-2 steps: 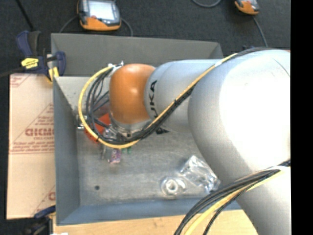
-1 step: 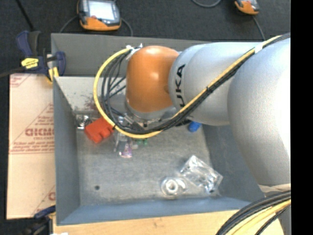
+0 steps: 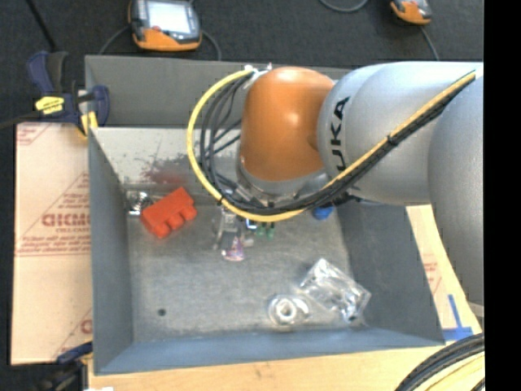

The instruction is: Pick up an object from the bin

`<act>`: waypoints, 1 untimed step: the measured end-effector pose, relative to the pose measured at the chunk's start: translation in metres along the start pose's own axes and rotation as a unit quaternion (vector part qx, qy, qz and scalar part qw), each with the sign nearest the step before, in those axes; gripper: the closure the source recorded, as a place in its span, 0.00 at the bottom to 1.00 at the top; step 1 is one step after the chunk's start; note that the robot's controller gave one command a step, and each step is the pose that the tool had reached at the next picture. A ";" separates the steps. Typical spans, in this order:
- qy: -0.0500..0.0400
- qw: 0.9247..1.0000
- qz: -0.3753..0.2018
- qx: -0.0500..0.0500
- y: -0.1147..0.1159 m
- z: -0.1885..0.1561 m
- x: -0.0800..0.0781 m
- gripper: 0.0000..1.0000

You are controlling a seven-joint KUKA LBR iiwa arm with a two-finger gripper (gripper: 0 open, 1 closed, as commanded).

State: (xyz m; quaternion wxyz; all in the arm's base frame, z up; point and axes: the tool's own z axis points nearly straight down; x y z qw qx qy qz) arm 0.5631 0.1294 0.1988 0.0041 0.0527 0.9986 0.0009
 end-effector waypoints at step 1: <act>0.003 1.000 0.008 0.001 -0.020 -0.026 0.051 1.00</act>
Offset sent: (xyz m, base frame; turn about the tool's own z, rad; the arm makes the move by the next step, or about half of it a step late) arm -0.0531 -0.0146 0.0237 0.0171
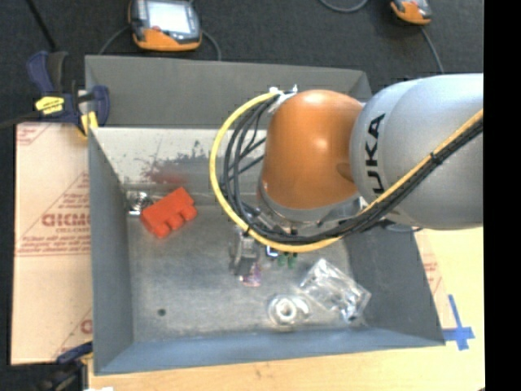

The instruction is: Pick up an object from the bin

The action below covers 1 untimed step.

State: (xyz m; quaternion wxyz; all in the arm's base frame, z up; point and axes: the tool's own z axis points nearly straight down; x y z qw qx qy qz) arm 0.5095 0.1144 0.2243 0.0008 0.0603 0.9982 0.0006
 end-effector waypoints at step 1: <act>0.000 1.000 0.001 0.000 0.001 0.001 -0.001 0.00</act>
Offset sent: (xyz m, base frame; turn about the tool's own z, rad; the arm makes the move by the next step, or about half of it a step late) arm 0.0000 0.0000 0.0000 0.0000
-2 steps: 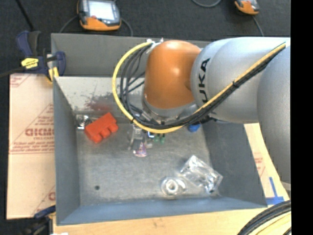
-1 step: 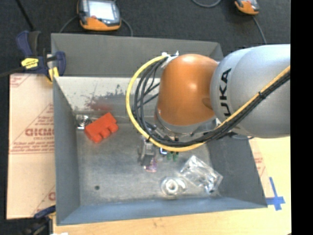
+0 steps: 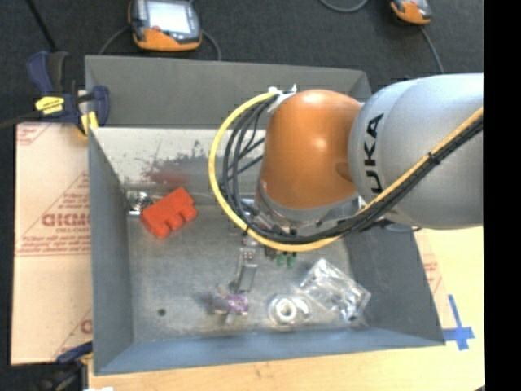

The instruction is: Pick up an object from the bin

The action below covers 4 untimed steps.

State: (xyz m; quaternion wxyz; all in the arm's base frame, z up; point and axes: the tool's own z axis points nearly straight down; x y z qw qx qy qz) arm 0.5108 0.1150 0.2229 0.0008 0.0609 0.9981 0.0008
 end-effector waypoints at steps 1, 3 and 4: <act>0.004 0.997 -0.079 0.002 -0.023 0.119 0.036 0.00; -0.003 0.997 -0.076 0.001 -0.047 0.151 0.024 0.00; -0.002 0.992 -0.124 0.001 -0.042 0.152 0.012 0.00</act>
Offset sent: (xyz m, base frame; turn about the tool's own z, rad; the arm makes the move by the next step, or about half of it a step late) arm -0.0364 -0.0161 -0.1156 -0.1596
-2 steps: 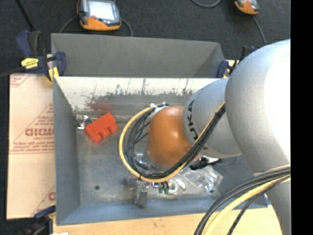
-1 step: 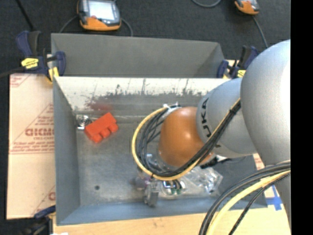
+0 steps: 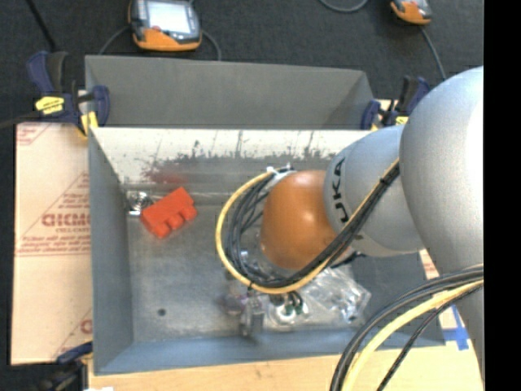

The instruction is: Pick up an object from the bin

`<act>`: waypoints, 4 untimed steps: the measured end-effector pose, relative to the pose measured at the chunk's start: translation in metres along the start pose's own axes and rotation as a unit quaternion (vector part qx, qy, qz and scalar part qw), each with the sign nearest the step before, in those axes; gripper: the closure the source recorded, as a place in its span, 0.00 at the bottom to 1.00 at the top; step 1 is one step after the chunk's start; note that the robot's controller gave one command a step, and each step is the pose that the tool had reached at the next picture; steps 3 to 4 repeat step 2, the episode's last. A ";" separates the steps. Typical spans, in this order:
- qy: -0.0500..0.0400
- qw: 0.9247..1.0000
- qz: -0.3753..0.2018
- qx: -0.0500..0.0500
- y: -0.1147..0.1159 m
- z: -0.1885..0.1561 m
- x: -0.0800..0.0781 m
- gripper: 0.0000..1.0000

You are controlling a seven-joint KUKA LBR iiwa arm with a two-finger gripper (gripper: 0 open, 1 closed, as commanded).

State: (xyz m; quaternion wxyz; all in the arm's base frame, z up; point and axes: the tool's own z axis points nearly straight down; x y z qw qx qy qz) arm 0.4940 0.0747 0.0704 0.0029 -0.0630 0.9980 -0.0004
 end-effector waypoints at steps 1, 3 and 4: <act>0.000 1.000 0.002 -0.001 0.000 0.000 0.000 1.00; -0.003 1.000 -0.010 0.000 -0.004 -0.196 0.000 1.00; -0.003 1.000 -0.010 0.000 -0.004 -0.196 0.000 1.00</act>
Offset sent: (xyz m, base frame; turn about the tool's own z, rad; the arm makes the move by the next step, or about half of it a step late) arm 0.0000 0.0000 0.0000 0.0000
